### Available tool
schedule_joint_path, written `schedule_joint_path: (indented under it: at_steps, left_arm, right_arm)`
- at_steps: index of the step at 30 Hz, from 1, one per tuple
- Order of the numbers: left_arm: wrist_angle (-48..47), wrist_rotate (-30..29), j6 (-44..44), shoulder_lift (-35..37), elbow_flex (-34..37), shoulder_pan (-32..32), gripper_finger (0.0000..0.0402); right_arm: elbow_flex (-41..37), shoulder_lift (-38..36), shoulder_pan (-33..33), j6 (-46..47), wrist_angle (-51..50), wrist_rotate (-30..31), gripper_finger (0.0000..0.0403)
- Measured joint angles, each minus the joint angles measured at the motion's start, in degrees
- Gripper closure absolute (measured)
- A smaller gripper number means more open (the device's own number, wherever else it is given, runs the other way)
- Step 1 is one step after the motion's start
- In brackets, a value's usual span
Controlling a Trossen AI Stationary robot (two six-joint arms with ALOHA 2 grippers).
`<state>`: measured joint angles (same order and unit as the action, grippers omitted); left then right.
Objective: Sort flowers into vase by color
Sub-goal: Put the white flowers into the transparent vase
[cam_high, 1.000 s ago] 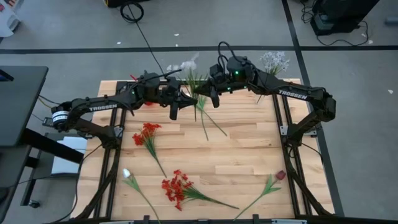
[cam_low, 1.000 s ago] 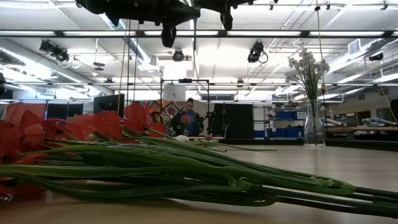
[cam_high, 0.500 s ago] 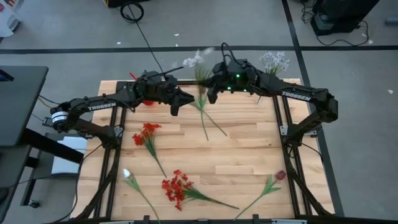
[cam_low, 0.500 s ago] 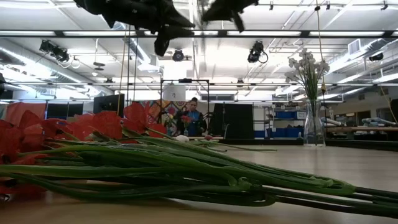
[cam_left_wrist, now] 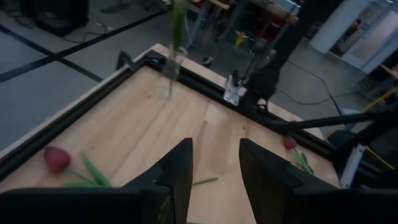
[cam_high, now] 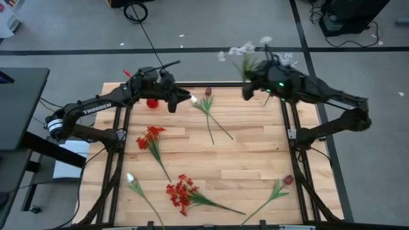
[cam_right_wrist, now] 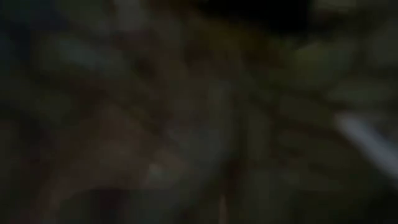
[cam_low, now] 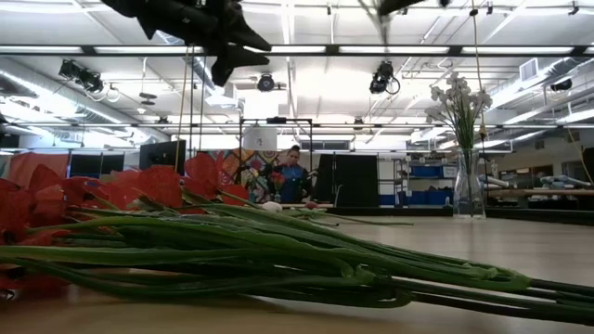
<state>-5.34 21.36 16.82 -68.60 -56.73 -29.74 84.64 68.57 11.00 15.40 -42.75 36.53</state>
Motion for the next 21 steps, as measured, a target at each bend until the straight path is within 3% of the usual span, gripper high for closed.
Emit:
schedule_joint_path:
  at_steps: [5,11,16,21]
  left_arm:
    - [0.0,0.0,0.0,0.6,0.0,-2.4,0.0265]
    - [1.6,-0.5,-0.1,0.4,0.1,-3.2,0.0264]
    - [1.8,-2.8,0.2,0.4,0.1,-3.3,0.0264]
    - [1.8,-5.1,0.8,0.3,0.1,-3.9,0.0264]
  right_arm:
    - [-6.3,-8.2,-2.8,3.9,-3.6,13.4,0.0396]
    - [-21.4,-17.2,-2.0,5.8,1.5,27.9,0.0396]
    - [-32.5,-21.6,3.2,5.0,11.2,31.1,0.0396]
    - [-39.1,-22.9,9.2,-1.3,21.7,28.8,0.0396]
